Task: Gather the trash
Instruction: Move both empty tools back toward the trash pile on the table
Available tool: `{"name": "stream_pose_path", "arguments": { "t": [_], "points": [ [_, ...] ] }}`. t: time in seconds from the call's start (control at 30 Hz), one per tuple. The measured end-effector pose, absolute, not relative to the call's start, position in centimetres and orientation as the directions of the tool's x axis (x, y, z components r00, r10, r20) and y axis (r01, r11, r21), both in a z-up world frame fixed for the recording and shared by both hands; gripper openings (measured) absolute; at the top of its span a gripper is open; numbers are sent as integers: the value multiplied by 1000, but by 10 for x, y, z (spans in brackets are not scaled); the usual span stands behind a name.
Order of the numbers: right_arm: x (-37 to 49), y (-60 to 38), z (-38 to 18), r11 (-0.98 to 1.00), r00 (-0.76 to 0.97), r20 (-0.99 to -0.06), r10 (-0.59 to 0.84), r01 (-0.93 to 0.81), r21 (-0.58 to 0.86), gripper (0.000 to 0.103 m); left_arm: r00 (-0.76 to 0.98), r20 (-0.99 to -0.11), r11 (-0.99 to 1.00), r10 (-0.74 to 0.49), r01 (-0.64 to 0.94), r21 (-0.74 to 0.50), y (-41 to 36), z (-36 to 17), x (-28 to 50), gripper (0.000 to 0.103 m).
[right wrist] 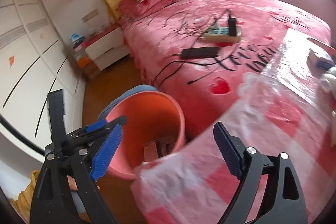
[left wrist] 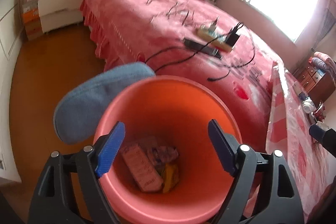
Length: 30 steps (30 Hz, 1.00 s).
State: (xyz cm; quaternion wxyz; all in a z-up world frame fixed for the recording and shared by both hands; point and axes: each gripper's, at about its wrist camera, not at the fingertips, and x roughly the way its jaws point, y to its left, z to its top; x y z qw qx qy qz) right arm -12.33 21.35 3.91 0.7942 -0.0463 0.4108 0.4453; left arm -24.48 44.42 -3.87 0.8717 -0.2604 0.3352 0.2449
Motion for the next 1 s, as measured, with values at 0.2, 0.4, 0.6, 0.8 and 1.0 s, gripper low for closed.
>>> {"name": "stream_pose_path", "arguments": {
  "t": [0.2,0.4,0.6,0.8,1.0],
  "points": [
    [-122,177,47,651,369,-666,648,-722,234,88,718,-629,815,298,-534,-223,424,-13,-245,83],
    [-125,138,48,700,430,-652,625,-679,223,88,736,-618,860,275,-476,-183,402,5,-233,83],
    [-126,104,48,750,465,-658,593,-617,240,94,749,-611,899,258,-417,-132,374,22,-224,83],
    [-128,68,52,801,507,-664,549,-546,245,94,750,-634,929,187,-346,-135,355,30,-215,83],
    [-127,38,57,838,534,-671,515,-478,262,94,765,-623,942,166,-310,-129,336,37,-211,83]
  ]
}}
